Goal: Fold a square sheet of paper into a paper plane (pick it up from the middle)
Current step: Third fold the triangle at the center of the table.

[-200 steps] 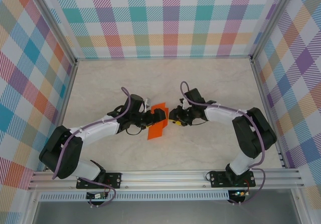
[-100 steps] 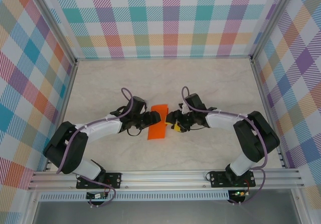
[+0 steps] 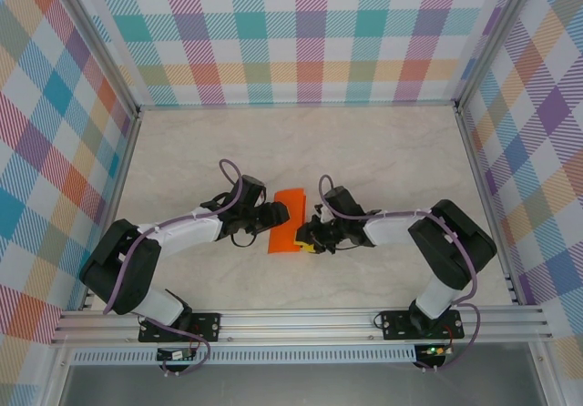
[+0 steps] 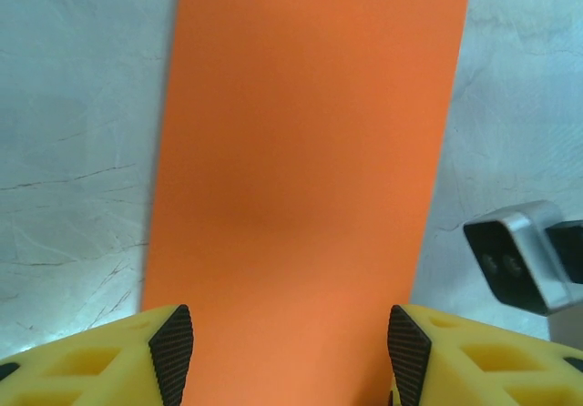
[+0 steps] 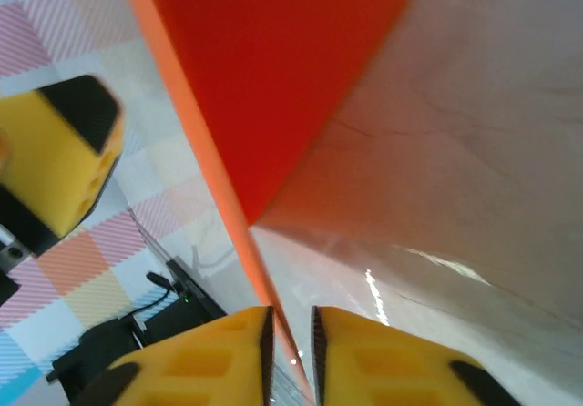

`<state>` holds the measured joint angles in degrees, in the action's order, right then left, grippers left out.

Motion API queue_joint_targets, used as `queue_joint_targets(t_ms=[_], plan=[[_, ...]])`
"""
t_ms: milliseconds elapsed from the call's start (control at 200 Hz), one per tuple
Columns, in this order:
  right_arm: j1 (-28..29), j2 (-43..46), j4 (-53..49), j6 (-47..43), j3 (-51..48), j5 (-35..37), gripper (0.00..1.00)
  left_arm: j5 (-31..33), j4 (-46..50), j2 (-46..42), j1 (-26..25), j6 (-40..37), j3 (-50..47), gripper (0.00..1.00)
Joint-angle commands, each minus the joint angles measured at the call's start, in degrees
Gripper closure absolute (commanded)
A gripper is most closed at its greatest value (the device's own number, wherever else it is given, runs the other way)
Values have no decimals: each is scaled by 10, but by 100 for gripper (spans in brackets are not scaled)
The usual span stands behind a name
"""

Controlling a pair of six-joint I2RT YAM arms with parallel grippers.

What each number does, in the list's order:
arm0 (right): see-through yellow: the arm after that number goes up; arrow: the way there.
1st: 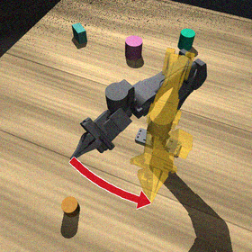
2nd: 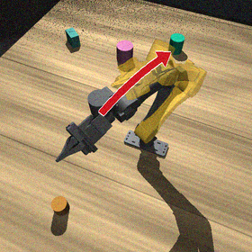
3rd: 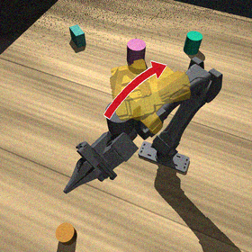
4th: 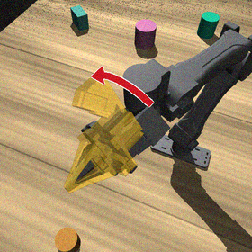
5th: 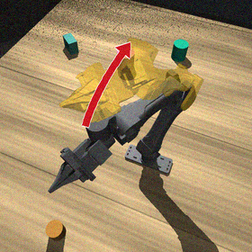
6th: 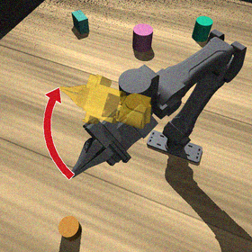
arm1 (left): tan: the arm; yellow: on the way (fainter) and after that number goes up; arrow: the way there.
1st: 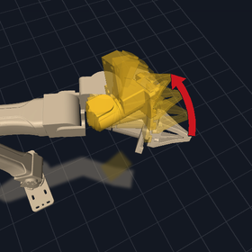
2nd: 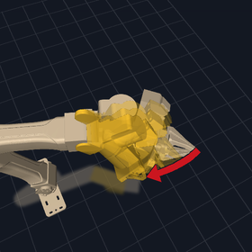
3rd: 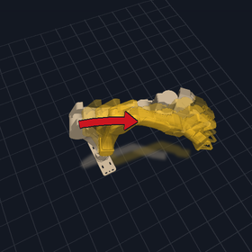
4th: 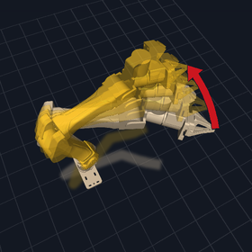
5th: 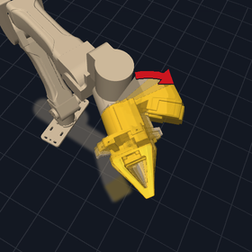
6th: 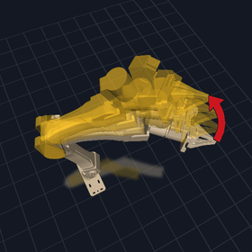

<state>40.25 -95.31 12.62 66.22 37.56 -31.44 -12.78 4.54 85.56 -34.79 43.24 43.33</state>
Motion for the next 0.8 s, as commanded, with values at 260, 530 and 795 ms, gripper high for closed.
queue_joint_targets(t_ms=[260, 530, 795], plan=[[-27, 54, -161, -120, 37, -48, 98, -93, -55, 7, 1, -14, 1, 49], [-88, 37, -321, -268, 76, -135, 97, -113, -77, 16, -4, -21, -8, 53], [-91, 22, -267, -229, 83, -125, 91, -113, -92, 47, -13, -18, 0, 55]])
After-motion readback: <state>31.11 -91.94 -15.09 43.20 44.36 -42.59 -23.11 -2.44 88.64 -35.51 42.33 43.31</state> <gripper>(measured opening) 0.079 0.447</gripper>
